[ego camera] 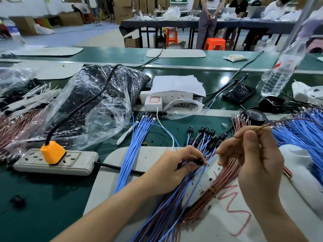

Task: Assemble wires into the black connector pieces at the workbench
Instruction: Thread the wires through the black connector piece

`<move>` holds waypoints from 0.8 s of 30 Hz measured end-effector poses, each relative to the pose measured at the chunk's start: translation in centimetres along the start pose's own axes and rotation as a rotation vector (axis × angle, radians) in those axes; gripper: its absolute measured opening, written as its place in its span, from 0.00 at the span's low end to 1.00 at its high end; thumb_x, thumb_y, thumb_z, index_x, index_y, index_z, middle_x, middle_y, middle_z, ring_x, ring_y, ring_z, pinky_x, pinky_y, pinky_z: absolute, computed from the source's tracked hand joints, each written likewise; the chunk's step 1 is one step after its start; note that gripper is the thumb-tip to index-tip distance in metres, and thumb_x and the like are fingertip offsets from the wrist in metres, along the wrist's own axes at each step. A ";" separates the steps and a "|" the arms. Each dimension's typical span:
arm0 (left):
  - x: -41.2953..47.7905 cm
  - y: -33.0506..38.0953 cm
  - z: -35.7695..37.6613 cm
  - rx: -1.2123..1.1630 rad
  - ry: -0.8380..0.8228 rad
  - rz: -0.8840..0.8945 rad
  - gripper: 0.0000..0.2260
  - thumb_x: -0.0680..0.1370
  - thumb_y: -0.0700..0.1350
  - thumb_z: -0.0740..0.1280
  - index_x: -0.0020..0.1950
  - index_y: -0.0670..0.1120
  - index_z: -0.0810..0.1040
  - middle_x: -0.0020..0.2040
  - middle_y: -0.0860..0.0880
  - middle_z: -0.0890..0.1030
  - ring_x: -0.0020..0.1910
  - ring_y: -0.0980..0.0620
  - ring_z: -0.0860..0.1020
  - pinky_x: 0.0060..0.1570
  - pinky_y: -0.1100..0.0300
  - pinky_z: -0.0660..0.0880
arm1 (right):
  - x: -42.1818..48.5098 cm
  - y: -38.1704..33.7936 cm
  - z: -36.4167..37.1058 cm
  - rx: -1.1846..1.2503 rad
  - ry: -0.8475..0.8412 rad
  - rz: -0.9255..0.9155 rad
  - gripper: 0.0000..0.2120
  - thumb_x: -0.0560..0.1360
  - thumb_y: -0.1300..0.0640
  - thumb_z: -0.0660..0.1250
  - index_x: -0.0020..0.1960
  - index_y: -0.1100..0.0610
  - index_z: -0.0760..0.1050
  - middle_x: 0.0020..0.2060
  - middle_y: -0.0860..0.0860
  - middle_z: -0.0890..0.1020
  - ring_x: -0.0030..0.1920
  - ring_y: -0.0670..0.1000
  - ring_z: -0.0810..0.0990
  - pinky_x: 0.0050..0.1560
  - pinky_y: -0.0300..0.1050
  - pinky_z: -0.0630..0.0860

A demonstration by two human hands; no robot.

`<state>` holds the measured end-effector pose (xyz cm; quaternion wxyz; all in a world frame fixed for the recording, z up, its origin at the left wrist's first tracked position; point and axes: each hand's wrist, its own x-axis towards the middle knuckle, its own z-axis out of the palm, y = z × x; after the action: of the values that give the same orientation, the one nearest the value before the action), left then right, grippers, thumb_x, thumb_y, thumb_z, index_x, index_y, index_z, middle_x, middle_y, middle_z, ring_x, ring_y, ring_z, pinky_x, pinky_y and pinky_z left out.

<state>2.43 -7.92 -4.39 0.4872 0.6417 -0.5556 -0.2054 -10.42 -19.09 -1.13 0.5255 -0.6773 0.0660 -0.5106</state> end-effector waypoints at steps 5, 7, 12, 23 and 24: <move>-0.1 0.2 0.0 0.053 0.058 0.030 0.08 0.77 0.34 0.65 0.55 0.40 0.77 0.49 0.48 0.82 0.49 0.54 0.80 0.54 0.59 0.75 | -0.3 0.5 0.3 -0.197 -0.083 -0.135 0.10 0.83 0.48 0.54 0.46 0.50 0.68 0.34 0.45 0.81 0.27 0.47 0.78 0.28 0.41 0.74; 0.0 0.2 -0.1 0.085 0.093 0.055 0.08 0.76 0.34 0.66 0.54 0.40 0.79 0.48 0.48 0.81 0.45 0.53 0.78 0.50 0.59 0.75 | -0.4 0.7 0.3 -0.221 -0.113 -0.169 0.10 0.83 0.49 0.53 0.47 0.51 0.69 0.35 0.44 0.80 0.28 0.45 0.78 0.28 0.39 0.74; 0.1 0.2 -0.3 0.111 0.151 0.116 0.09 0.76 0.34 0.67 0.55 0.40 0.81 0.47 0.46 0.76 0.46 0.54 0.76 0.50 0.60 0.75 | -0.5 1.0 0.5 -0.190 -0.132 -0.102 0.08 0.82 0.47 0.54 0.46 0.45 0.69 0.36 0.46 0.82 0.29 0.46 0.80 0.30 0.38 0.75; 0.1 0.1 -0.2 0.077 0.212 0.151 0.08 0.76 0.33 0.65 0.54 0.38 0.80 0.47 0.44 0.77 0.46 0.55 0.77 0.50 0.65 0.72 | -0.6 2.0 1.3 0.073 -0.180 0.406 0.11 0.73 0.54 0.64 0.47 0.56 0.83 0.38 0.50 0.81 0.27 0.49 0.72 0.30 0.39 0.73; 0.1 0.1 -0.2 0.055 0.220 0.143 0.08 0.76 0.34 0.65 0.54 0.37 0.79 0.47 0.44 0.77 0.47 0.53 0.77 0.50 0.62 0.74 | -0.6 2.1 1.1 0.091 -0.202 0.451 0.11 0.72 0.54 0.65 0.48 0.55 0.84 0.39 0.49 0.81 0.27 0.49 0.72 0.30 0.38 0.73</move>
<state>2.57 -7.94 -4.14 0.5409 0.6321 -0.5486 -0.0831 -8.90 -18.88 -3.02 0.6601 -0.6686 0.1397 -0.3126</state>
